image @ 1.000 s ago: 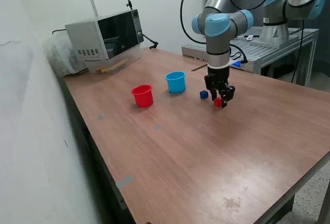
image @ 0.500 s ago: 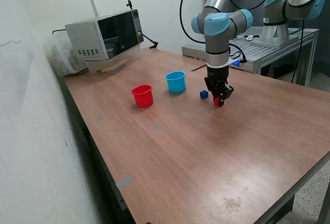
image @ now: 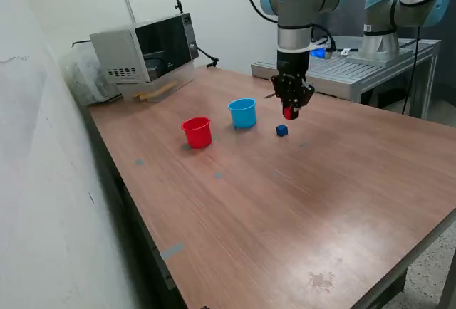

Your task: Place red objects in the red bin, and blue objects in the blue bin.

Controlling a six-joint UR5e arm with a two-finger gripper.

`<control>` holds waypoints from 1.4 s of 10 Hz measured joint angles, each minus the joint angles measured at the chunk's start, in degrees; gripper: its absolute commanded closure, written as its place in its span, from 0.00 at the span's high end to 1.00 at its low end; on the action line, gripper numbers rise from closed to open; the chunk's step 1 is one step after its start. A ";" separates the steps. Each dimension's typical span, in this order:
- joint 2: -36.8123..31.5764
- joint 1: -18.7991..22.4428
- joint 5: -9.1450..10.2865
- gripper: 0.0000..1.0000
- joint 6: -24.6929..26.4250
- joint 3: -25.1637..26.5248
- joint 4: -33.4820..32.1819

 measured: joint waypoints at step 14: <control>12.36 -16.37 -5.21 0.00 -1.87 -19.81 4.03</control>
